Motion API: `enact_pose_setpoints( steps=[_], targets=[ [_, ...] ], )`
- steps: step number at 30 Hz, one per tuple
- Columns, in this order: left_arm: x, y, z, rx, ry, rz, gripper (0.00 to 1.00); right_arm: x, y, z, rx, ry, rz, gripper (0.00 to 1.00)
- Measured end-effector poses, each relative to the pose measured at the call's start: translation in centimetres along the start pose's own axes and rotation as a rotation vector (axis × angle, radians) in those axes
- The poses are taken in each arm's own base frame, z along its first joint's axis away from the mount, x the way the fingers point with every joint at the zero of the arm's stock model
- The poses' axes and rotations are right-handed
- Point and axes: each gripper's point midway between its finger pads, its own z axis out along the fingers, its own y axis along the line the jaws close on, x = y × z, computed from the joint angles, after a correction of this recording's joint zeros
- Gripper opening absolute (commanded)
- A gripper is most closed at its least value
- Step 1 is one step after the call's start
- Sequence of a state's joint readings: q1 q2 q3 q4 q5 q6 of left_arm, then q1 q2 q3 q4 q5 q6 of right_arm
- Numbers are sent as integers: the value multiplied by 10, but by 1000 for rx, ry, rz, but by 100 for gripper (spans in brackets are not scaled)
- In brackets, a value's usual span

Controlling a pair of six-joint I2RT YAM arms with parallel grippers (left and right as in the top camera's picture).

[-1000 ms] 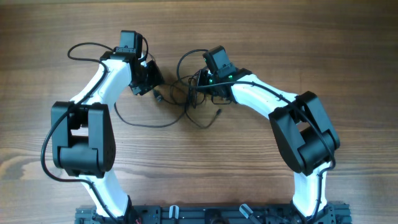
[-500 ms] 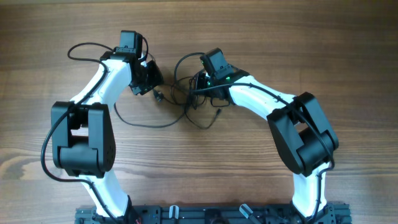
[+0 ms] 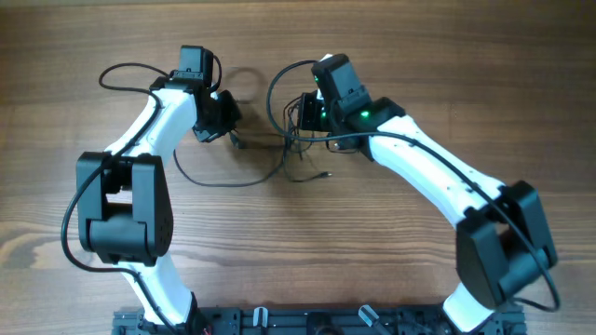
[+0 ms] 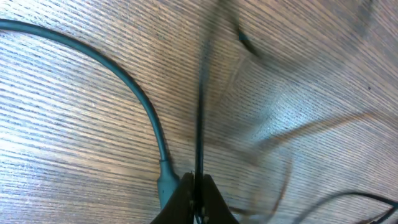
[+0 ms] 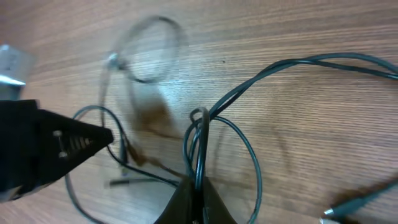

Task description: Untangle cables

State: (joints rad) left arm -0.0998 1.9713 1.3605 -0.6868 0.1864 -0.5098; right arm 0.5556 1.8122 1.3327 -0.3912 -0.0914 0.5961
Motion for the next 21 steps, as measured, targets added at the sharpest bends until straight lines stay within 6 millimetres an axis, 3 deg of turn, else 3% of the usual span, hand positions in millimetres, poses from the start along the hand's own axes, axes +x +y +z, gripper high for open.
enact_pose_setpoints(
  steps=[9,15,21],
  targets=[
    [0,0,0,0,1,0,4,-15,5,-42,11,-65,-28,4],
    [0,0,0,1,0,0,6,5,-7,-59,96,57,-46,4],
    [0,0,0,0,1,0,8,-27,20,-115,90,45,-47,4]
  ],
)
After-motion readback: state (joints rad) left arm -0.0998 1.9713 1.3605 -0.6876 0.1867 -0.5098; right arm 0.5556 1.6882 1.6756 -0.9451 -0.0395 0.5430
